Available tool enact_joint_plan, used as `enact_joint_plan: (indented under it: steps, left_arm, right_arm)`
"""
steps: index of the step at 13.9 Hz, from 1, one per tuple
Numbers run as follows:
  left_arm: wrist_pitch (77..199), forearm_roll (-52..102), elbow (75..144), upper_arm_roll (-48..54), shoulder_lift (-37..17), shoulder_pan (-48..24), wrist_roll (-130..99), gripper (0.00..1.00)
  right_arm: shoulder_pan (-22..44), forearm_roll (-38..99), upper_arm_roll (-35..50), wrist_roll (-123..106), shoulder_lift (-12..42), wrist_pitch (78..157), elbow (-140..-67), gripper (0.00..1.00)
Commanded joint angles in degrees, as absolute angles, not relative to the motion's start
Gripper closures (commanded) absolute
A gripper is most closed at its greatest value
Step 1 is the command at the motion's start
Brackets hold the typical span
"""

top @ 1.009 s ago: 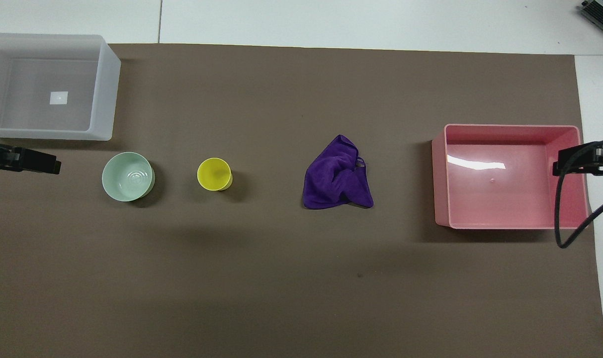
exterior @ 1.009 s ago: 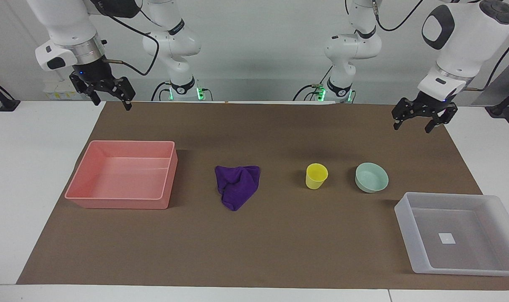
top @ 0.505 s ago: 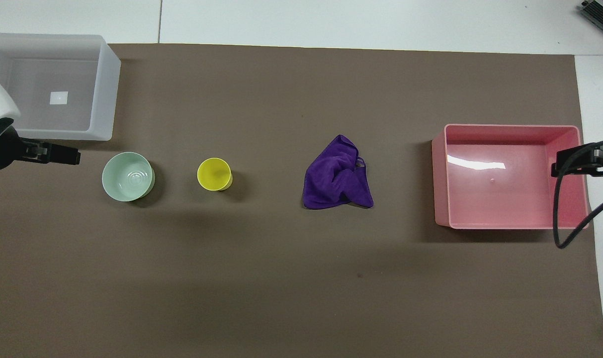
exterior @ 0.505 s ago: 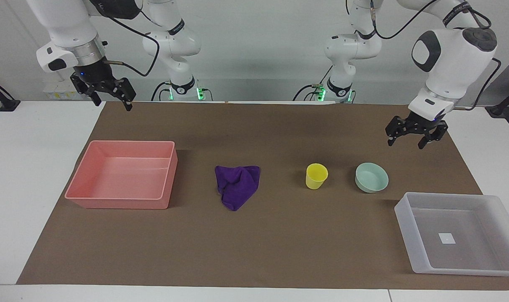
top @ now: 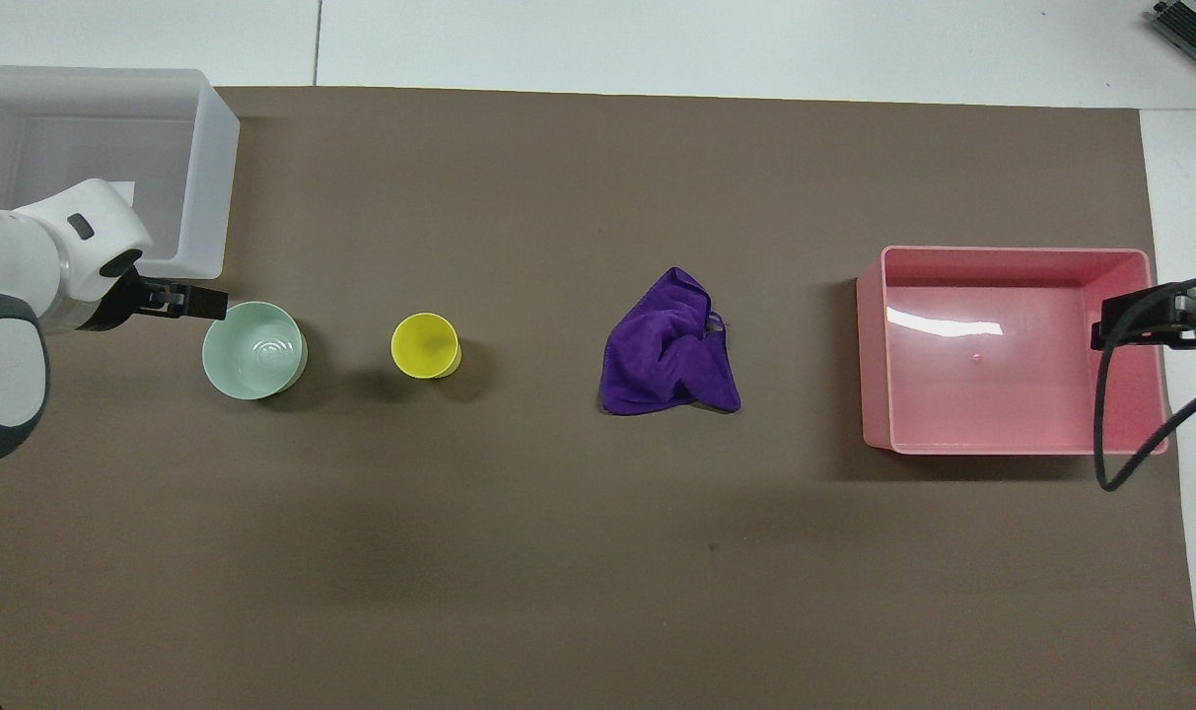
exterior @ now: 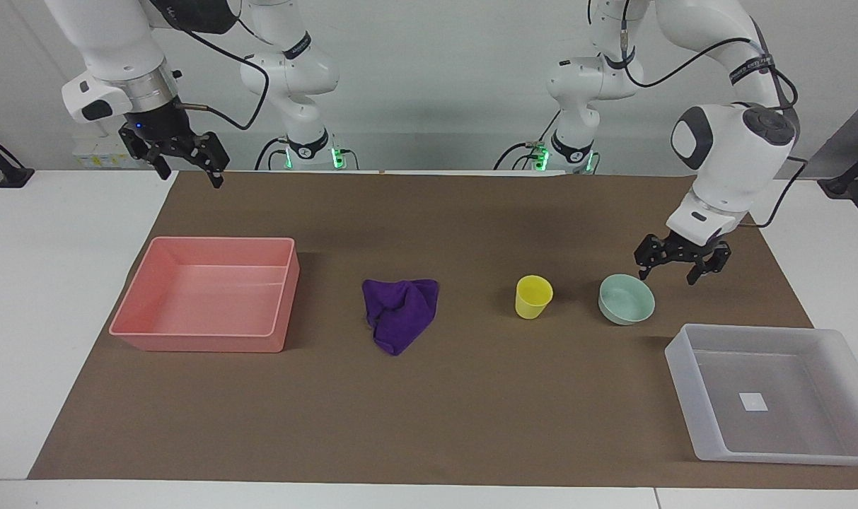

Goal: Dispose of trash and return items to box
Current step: 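Reach the left gripper to the pale green bowl and grasp its rim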

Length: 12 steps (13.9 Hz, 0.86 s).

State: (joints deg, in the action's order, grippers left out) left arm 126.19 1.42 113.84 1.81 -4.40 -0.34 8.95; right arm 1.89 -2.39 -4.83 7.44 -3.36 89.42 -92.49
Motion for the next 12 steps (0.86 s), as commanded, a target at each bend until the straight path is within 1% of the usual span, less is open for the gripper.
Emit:
enact_joint_plan:
  steps: [1,3,7,10,11,12]
  left_arm:
    - [132.34,0.44,116.79,1.76,-5.71,0.09,8.53,0.0]
    - [136.74,0.44,119.08,1.76,-6.93,0.18,8.53,0.0]
    - [140.71,0.44,119.44,1.67,-11.68,1.49,8.61,0.0]
    - [142.73,0.44,121.2,1.76,-12.57,2.19,8.53,0.0]
    - [142.39,0.44,121.2,1.76,-12.57,2.2,8.26,0.11]
    - [142.3,0.53,121.29,1.76,-12.48,2.2,7.74,0.34]
  right_arm:
    - [1.49,-1.32,-4.75,6.59,-4.92,92.19,-94.74,0.0]
    - [1.49,-1.32,-4.75,6.59,-5.01,92.55,-95.1,0.0]
    - [1.49,-1.32,-4.75,6.59,-5.27,92.72,-95.71,0.0]
    - [1.49,-1.32,-4.75,6.68,-5.36,92.72,-95.71,0.0]
    - [1.49,-1.32,-4.75,6.68,-5.36,92.72,-95.71,0.0]
    - [1.49,-1.32,-4.75,6.59,-5.36,92.72,-95.71,0.0]
